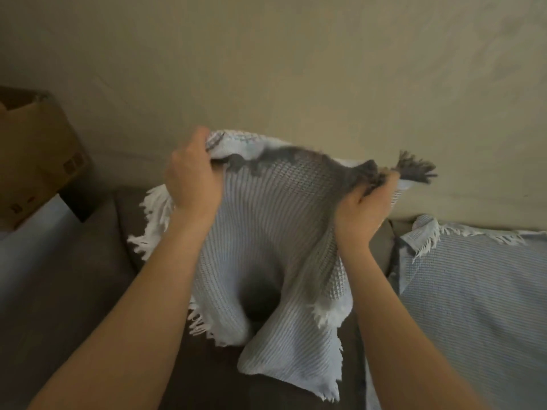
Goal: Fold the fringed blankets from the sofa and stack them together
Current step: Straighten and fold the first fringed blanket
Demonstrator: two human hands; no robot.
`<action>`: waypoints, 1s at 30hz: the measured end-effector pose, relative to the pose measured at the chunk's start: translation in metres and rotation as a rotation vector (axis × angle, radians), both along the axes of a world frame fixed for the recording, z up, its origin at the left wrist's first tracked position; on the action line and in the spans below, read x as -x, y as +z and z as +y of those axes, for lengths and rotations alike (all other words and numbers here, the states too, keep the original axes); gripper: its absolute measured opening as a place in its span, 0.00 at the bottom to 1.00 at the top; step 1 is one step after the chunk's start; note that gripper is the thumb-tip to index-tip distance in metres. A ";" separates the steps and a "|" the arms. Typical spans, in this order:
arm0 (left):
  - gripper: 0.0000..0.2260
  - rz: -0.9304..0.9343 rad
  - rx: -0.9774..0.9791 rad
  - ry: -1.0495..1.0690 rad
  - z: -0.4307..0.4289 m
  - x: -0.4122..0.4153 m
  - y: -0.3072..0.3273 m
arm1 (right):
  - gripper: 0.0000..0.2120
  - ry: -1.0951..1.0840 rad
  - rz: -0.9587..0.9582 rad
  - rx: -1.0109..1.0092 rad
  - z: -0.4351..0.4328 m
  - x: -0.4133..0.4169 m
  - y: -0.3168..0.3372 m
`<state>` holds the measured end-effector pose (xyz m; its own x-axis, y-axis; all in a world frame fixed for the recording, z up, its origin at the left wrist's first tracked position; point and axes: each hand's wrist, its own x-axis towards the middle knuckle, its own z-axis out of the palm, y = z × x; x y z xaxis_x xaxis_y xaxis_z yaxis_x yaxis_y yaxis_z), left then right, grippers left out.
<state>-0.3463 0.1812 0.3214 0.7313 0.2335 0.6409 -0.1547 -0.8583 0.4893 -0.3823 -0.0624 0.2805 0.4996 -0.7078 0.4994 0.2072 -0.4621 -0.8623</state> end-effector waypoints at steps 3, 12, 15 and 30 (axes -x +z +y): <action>0.09 0.028 -0.187 -0.069 -0.010 -0.007 0.010 | 0.05 0.454 0.364 0.322 0.005 -0.010 0.003; 0.05 0.062 -0.197 -0.070 -0.004 -0.018 0.025 | 0.07 0.224 0.365 0.021 -0.007 -0.025 0.001; 0.26 0.566 -0.105 -0.127 -0.015 -0.020 0.004 | 0.16 0.404 0.583 -0.001 0.005 -0.026 -0.014; 0.15 1.141 0.909 -0.364 -0.063 0.042 -0.129 | 0.16 0.593 0.810 0.104 0.055 0.038 -0.088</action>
